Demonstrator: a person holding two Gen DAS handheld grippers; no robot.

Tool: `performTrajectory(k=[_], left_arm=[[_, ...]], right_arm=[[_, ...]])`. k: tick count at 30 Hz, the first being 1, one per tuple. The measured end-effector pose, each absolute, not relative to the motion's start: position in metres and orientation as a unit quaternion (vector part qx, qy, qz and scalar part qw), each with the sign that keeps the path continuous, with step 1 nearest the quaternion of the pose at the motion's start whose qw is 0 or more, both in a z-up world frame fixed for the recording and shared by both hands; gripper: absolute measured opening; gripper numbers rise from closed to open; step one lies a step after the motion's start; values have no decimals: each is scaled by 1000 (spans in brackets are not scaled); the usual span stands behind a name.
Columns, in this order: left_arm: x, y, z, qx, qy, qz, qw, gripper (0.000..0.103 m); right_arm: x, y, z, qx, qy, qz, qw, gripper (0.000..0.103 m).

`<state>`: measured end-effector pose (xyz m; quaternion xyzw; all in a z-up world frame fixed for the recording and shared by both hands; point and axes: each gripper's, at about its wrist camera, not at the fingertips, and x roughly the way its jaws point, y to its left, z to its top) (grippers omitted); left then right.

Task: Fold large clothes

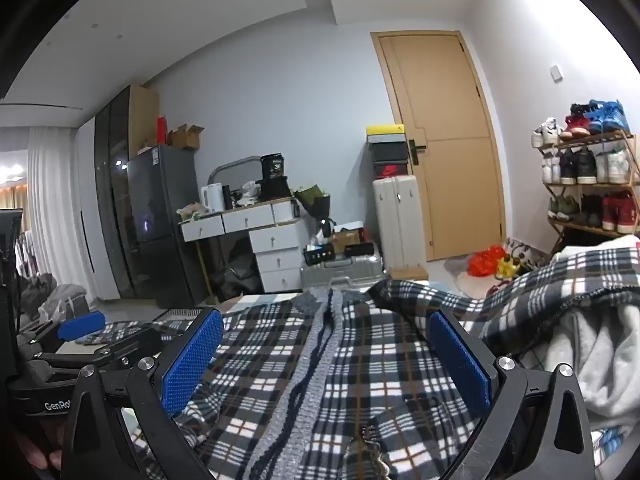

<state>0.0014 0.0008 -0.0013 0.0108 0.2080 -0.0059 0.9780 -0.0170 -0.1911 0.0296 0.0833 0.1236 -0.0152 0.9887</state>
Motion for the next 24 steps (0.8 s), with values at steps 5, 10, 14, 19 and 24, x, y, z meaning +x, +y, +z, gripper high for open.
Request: performTrajectory(k=[5, 10, 14, 19, 24], left_arm=[[5, -3, 0, 10, 216, -7, 976, 102], [3, 7, -4, -13, 215, -11, 976, 102], [4, 12, -5, -13, 211, -3, 977, 102], [4, 17, -7, -19, 207, 14, 978, 102], [2, 18, -5, -23, 203, 11, 979, 102]], right_arm=[[-17, -192, 30, 82, 123, -14, 989, 103], [-21, -188, 32, 78, 120, -17, 990, 103], [-21, -188, 32, 76, 121, -17, 990, 103], [-20, -187, 31, 76, 121, -16, 990, 103], [-19, -187, 31, 75, 122, -15, 990, 103]])
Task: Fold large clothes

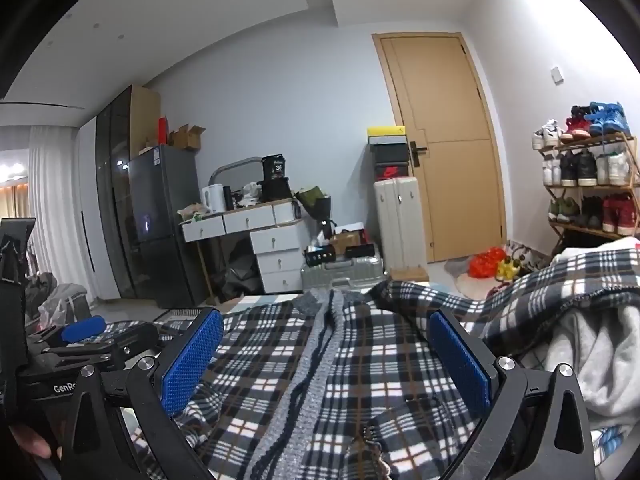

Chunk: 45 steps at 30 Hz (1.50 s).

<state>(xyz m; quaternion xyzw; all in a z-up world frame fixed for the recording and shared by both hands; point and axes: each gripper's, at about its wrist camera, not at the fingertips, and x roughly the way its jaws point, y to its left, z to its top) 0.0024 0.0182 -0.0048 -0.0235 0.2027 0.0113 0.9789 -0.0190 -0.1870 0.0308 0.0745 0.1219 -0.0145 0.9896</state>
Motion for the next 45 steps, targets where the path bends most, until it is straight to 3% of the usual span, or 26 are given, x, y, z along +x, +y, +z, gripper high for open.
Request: performTrajectory(k=[45], left_arm=[[4, 21, -7, -20, 216, 16, 976, 102]], right_arm=[[-17, -191, 25, 83, 135, -11, 987, 103]])
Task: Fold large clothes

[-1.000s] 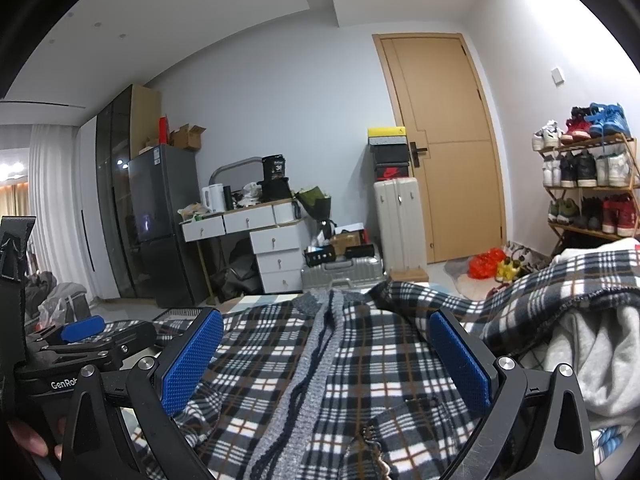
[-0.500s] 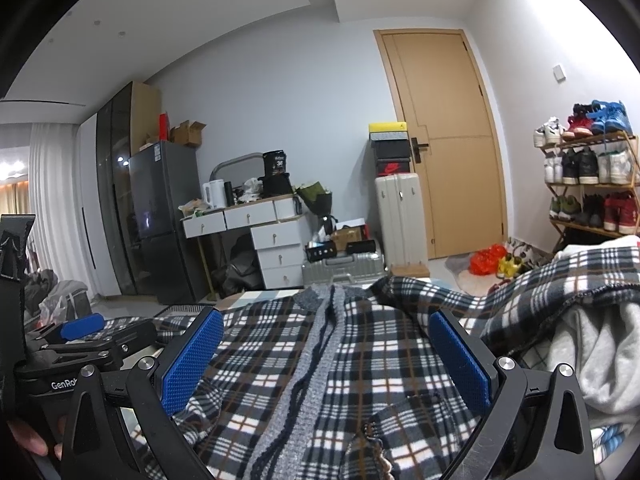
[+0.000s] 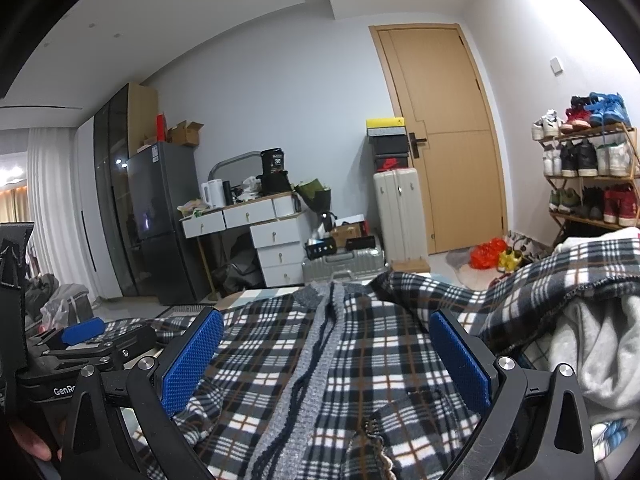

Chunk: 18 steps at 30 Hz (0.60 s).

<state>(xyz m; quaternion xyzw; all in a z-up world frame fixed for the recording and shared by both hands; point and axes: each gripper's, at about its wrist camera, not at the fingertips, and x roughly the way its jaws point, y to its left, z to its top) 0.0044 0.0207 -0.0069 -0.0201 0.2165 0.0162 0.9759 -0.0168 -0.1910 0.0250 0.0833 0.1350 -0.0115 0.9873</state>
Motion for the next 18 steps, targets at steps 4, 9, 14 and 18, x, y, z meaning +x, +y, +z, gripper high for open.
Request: performTrajectory(k=[4, 9, 14, 18], left_arm=[[4, 20, -7, -20, 216, 17, 976, 102], [5, 21, -7, -20, 217, 17, 976, 102], [5, 21, -8, -19, 219, 16, 975, 102], [5, 20, -10, -19, 223, 13, 975, 102]], right_arm=[[-16, -192, 25, 84, 138, -12, 987, 103], [-15, -192, 24, 86, 140, -14, 986, 103], [-14, -193, 23, 87, 143, -15, 986, 103], [-14, -203, 23, 107, 146, -17, 983, 103]])
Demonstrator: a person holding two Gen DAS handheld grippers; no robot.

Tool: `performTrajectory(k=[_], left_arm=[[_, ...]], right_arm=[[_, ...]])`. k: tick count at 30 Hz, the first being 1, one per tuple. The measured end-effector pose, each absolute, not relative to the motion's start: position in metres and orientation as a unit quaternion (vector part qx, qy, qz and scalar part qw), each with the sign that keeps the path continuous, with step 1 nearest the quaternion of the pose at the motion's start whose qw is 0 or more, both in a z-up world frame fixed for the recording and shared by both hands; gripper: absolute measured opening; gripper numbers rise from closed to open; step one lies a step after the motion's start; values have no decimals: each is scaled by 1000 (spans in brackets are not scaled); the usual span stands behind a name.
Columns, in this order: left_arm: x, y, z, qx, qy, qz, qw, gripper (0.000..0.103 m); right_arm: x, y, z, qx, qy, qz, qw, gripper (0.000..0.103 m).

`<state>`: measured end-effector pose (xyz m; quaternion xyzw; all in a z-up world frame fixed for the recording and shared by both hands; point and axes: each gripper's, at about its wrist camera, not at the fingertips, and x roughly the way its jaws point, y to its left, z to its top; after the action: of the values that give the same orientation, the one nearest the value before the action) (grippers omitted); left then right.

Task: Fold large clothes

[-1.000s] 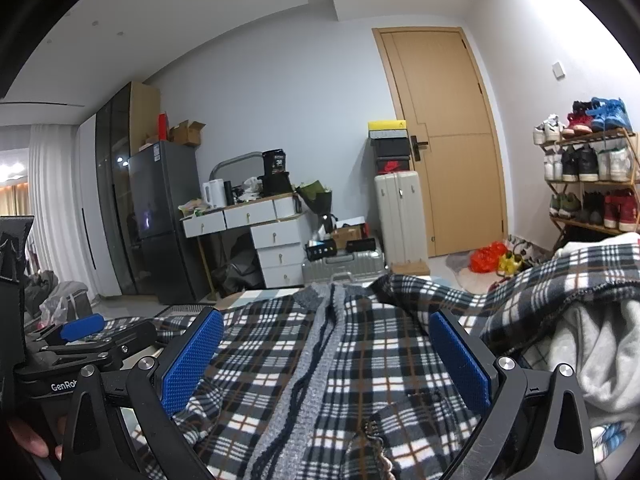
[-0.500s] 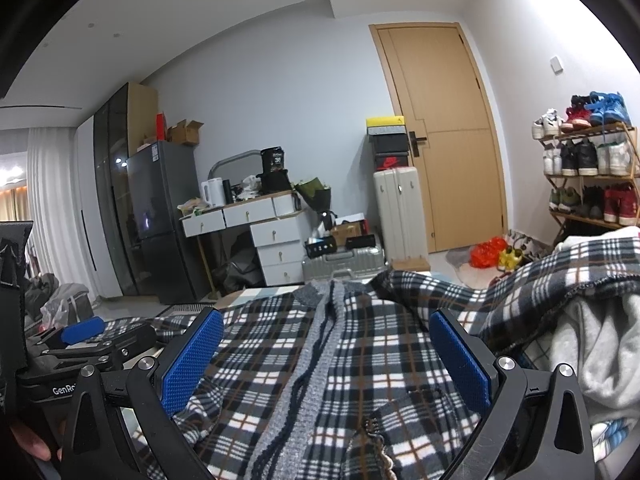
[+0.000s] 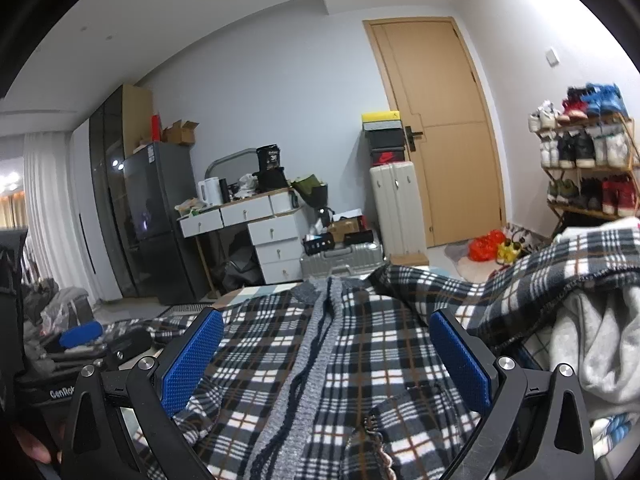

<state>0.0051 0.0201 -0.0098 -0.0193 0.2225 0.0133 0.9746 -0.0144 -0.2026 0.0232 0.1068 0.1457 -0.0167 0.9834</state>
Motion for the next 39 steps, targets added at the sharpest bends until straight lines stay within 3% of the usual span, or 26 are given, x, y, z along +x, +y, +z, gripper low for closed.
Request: performTrajectory(k=[8, 17, 25, 28, 30, 31, 32, 33, 39], left_arm=[[8, 24, -14, -15, 243, -3, 970, 102], [9, 30, -15, -18, 261, -21, 965, 102], [11, 31, -16, -15, 269, -25, 963, 102], [11, 32, -16, -15, 270, -23, 963, 102], [11, 33, -17, -14, 271, -23, 962, 102], [12, 34, -17, -14, 272, -22, 962, 102], [12, 35, -17, -14, 272, -22, 962, 102], [11, 36, -17, -12, 272, -21, 962, 102], [11, 50, -18, -8, 270, -10, 963, 102]], right_arm=[[-32, -326, 17, 274, 202, -92, 936, 103], [-65, -446, 17, 387, 239, -142, 879, 103], [-50, -477, 20, 410, 245, -185, 859, 99], [-37, -475, 31, 369, 253, -225, 866, 79], [-26, -472, 40, 323, 262, -266, 870, 46], [-20, -474, 42, 305, 271, -283, 868, 38], [-17, -475, 43, 295, 277, -293, 866, 15], [-14, -479, 43, 283, 282, -305, 864, 6], [18, -472, 85, 156, 282, -333, 886, 5]])
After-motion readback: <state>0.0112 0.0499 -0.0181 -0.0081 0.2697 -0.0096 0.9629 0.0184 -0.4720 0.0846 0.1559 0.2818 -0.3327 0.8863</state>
